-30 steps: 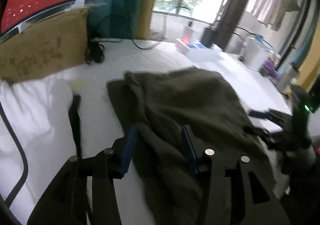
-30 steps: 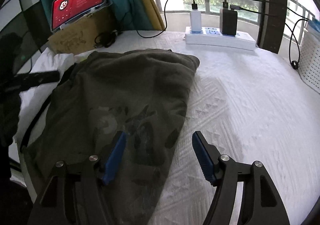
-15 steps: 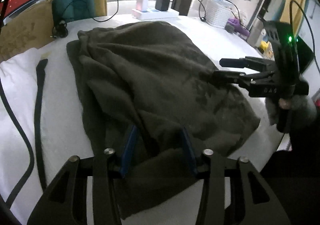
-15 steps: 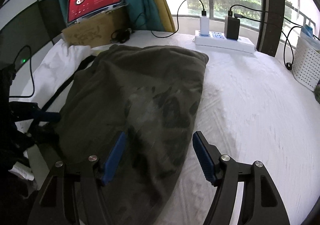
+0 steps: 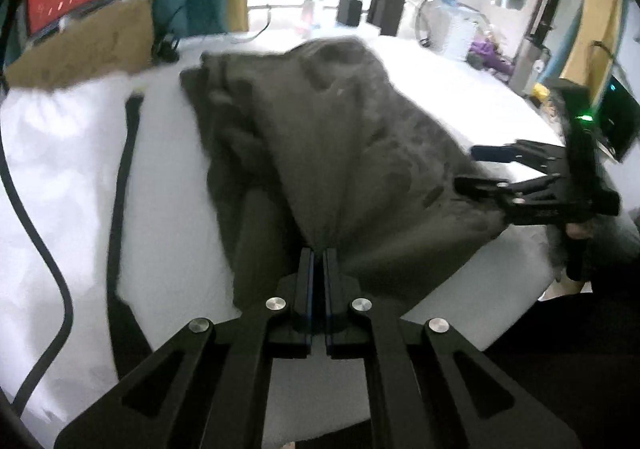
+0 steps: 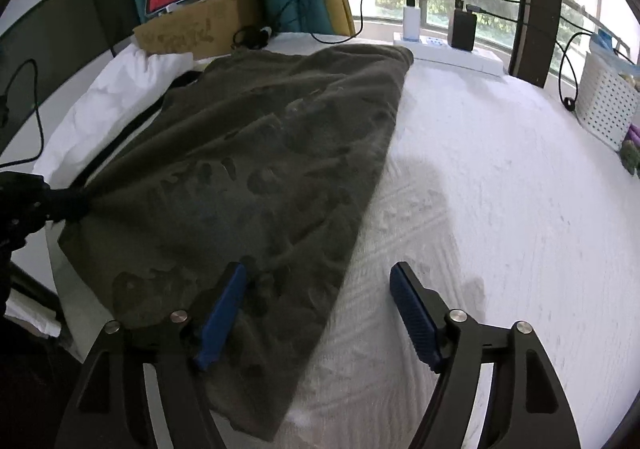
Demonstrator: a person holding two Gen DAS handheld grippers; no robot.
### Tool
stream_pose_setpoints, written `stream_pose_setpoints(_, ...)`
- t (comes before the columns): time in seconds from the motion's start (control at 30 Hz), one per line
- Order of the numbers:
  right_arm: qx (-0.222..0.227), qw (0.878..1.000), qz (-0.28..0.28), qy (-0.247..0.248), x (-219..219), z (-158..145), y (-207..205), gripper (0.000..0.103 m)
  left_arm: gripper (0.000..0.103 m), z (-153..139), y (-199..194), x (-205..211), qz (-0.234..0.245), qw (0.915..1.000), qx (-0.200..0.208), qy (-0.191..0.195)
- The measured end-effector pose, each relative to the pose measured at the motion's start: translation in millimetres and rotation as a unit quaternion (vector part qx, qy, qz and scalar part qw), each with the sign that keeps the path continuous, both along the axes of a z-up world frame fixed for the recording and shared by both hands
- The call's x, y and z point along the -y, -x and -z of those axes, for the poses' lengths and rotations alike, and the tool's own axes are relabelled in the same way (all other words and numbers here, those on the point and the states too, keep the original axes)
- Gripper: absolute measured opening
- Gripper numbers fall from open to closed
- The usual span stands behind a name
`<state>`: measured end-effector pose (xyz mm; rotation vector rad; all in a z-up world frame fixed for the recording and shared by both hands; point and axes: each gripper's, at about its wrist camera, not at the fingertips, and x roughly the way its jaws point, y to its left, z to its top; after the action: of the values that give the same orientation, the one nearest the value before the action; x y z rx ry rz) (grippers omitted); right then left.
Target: Fold small clothes
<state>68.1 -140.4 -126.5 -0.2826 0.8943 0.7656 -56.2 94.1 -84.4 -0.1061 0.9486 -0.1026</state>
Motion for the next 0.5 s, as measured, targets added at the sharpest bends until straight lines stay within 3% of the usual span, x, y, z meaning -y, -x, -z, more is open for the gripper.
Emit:
stream_pose_setpoints(0.13, 0.004, 1.0, 0.005, 0.008, 5.8, -1.2, 8.5, 0.078, 0.007, -3.6, 4.2, -4.7, -0.013, 0.9995, 0.005, 0.027)
stream_pose_setpoints(0.3, 0.002, 1.0, 0.009, -0.015, 19.3, -10.3, 22.8, 0.078, 0.041, -15.2, 12.3, -2.3, -0.001, 0.9991, 0.027, 0.031)
stream_pose_setpoints(0.37, 0.003, 1.0, 0.008, -0.018, 21.9, -9.2, 27.9, 0.077, 0.042, -10.2, 11.6, -0.8, 0.002, 0.9994, 0.019, 0.029)
stream_pose_setpoints(0.4, 0.002, 1.0, 0.006, -0.019, 22.7, -6.6, 29.7, 0.072, 0.042, -5.6, 10.8, -0.4, 0.004, 0.9996, 0.012, 0.026)
stream_pose_setpoints(0.43, -0.006, 1.0, 0.004, -0.017, 22.7, -1.9, 30.8, 0.059, 0.042, 0.2, 9.9, 0.4, 0.005, 0.9998, 0.005, 0.019)
stream_pose_setpoints(0.5, 0.006, 1.0, 0.004, -0.011, 20.4, 0.6, 37.6, 0.058, 0.042, 14.3, 9.2, 1.8, 0.001, 0.9999, -0.011, -0.009)
